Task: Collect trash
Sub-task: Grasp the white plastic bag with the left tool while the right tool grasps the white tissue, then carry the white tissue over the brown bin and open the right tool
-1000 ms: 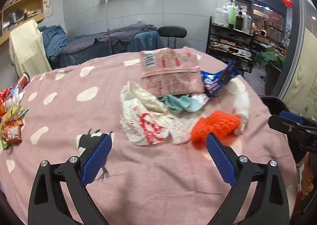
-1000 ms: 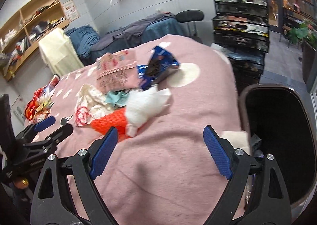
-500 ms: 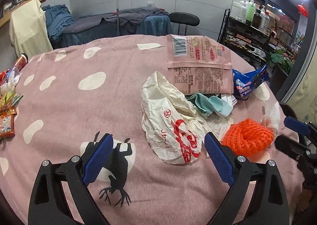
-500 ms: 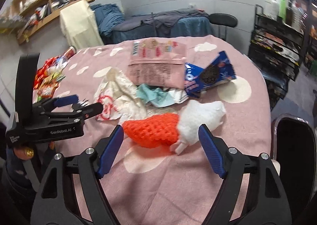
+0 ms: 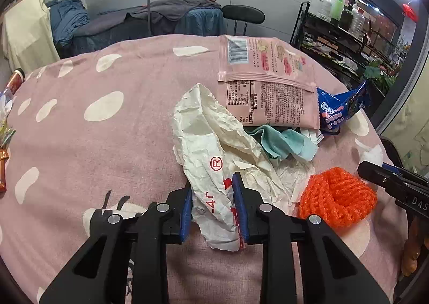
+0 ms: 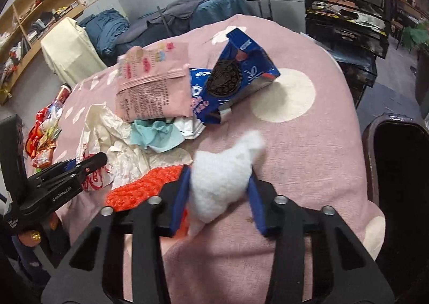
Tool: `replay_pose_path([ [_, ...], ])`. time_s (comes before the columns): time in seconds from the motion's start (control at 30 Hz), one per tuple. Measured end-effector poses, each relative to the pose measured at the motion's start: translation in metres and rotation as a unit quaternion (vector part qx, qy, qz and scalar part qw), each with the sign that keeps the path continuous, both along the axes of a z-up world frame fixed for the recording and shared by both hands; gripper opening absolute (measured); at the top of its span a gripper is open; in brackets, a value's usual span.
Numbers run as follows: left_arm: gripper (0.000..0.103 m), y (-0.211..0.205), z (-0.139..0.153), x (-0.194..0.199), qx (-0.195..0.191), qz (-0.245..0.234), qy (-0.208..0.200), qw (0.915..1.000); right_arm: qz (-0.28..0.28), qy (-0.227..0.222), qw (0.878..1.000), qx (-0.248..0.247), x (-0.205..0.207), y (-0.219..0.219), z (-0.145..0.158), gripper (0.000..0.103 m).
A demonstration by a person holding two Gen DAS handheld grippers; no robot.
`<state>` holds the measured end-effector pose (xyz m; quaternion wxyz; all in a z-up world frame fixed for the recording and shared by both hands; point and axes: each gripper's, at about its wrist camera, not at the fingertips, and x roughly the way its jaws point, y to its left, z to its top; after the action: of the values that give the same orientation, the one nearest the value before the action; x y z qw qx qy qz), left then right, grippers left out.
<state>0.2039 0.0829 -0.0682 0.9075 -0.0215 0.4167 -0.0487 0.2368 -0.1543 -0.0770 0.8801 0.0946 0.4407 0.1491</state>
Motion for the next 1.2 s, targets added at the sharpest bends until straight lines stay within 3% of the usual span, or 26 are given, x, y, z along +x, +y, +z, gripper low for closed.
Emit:
replay_pose_path([
  [0.13,0.026,0.003,0.014,-0.017,-0.013,0.008,-0.032,0.9994,0.005,-0.021,1.0,0.013,-0.008,-0.002,0.006,0.033],
  [0.43,0.021,-0.002,0.057,-0.061,0.004,0.023,-0.117,0.9929,-0.002,-0.077,0.997,0.03,-0.039,-0.025,0.032,0.032],
  [0.8,0.019,-0.027,0.096,-0.08,-0.008,-0.005,-0.172,0.985,-0.039,-0.098,0.994,0.038,-0.069,-0.064,0.045,0.032],
  [1.2,0.019,-0.07,0.149,-0.086,-0.006,-0.055,-0.25,0.9667,-0.103,-0.108,0.988,0.038,-0.092,-0.114,0.047,0.032],
])
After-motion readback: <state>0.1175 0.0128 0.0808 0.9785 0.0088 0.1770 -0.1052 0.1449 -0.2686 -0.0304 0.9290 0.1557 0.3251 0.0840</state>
